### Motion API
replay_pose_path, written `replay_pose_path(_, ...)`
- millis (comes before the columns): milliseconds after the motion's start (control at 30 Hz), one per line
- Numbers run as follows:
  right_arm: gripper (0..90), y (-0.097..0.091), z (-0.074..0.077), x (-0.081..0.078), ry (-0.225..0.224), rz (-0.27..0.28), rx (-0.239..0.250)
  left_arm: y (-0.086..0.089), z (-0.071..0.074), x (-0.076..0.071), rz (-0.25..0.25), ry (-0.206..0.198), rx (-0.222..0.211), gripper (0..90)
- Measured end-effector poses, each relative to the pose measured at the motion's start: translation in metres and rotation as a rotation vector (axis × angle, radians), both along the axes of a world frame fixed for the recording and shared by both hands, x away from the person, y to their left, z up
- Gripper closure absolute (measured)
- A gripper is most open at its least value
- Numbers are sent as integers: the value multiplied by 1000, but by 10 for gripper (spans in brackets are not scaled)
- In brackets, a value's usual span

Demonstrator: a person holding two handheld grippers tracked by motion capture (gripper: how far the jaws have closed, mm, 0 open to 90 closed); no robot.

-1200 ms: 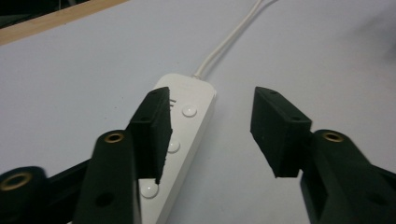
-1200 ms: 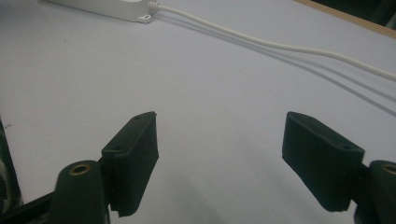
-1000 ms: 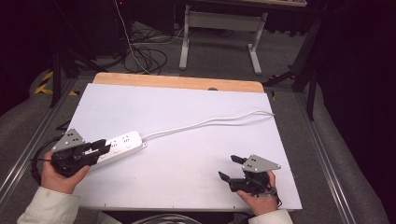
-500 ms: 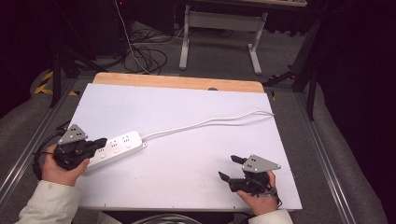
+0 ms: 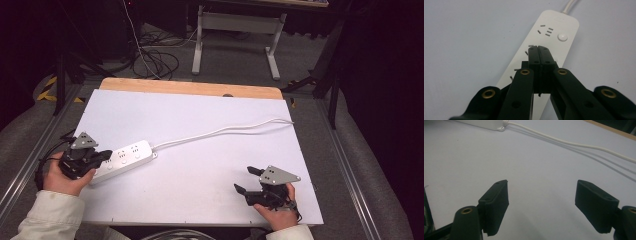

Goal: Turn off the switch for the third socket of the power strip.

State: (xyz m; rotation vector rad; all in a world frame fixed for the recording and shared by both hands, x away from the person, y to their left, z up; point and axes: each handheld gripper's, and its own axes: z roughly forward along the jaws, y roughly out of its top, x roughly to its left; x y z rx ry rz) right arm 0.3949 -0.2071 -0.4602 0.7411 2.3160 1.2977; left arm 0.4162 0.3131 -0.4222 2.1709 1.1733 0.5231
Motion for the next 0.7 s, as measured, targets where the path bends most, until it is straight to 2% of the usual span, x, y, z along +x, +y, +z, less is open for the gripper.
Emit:
replay_pose_path(100, 273, 0, 0, 0, 0, 1, -1, 0, -1, 1, 2, 20, 9, 897)
replay_pose_path(167, 273, 0, 0, 0, 0, 1, -1, -1, -3, 2, -3, 44, 42, 897)
replay_pose_path(400, 273, 0, 0, 0, 1, 1, -1, -5, -8, 5, -8, 84, 84, 897)
replay_pose_path(433, 273, 0, 0, 0, 1, 2, -2, -5, -9, 5, -13, 100, 94, 898)
replay_pose_path(700, 273, 0, 0, 0, 1, 2, -3, -7, -11, 7, -22, 133, 108, 897)
